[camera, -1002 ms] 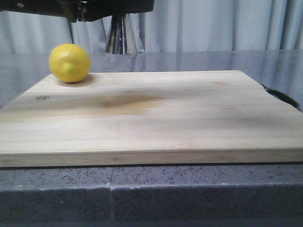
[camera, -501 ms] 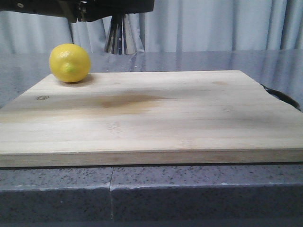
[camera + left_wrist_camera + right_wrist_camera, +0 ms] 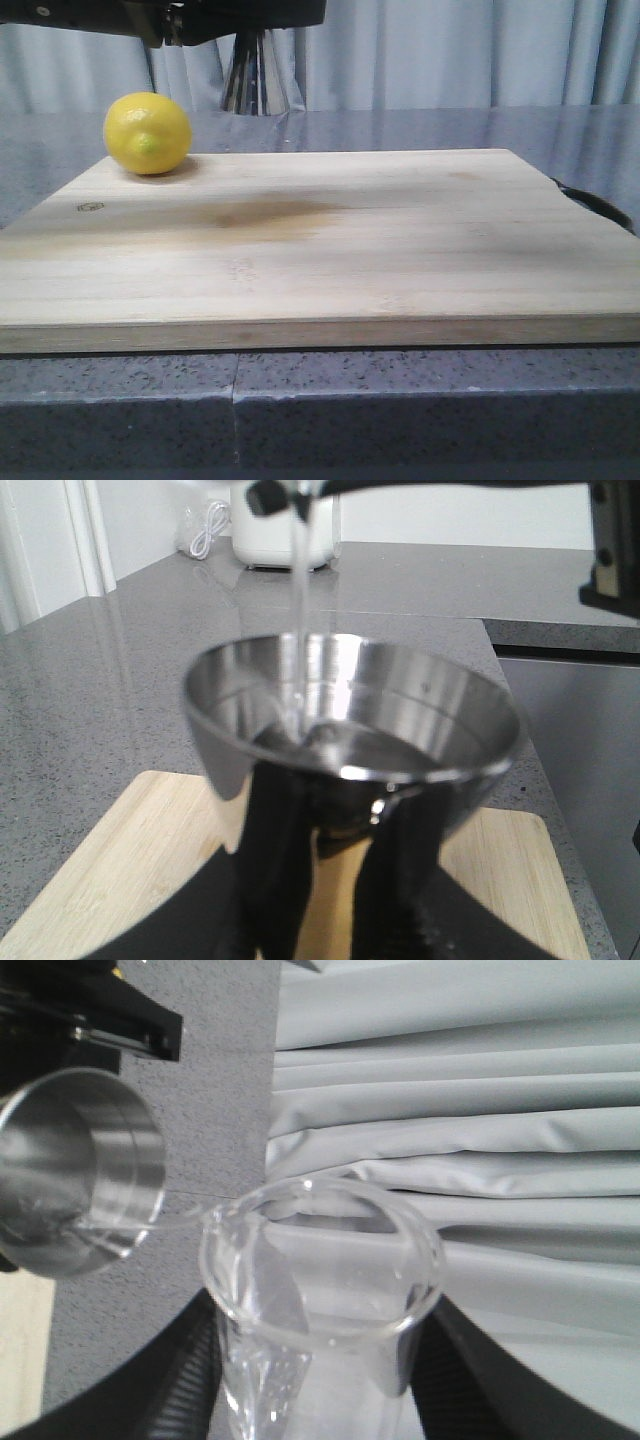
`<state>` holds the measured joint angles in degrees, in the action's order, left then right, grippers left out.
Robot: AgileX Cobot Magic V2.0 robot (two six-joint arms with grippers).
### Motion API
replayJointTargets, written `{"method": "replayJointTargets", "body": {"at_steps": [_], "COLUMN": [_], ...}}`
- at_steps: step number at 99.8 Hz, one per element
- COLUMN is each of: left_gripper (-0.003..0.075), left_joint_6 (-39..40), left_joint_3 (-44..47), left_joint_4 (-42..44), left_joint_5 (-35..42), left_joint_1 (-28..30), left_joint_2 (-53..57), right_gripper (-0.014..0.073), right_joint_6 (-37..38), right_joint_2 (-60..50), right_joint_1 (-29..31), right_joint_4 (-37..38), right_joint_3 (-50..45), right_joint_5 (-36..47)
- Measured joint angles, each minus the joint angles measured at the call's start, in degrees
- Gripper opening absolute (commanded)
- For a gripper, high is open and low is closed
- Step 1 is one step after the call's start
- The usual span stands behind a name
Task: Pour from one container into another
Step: 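Tilt the beaker with the right gripper, pouring liquid into the jigger, then tilt the beaker upright and lower it onto the board, releasing it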
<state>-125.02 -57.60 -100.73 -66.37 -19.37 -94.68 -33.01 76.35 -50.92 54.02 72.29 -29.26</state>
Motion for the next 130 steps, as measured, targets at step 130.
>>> {"method": "replayJointTargets", "body": {"at_steps": [130], "left_gripper": [0.019], "left_joint_6": [0.0], "left_joint_3": [0.0], "left_joint_4": [0.0], "left_joint_5": [0.0], "left_joint_1": [0.0], "left_joint_2": [0.0], "right_gripper": [0.0269], "right_joint_6": [35.8], "right_joint_2": [-1.5], "right_joint_1": [8.4], "right_joint_4": [-3.8], "right_joint_3": [-0.6], "right_joint_5": [6.1]}}
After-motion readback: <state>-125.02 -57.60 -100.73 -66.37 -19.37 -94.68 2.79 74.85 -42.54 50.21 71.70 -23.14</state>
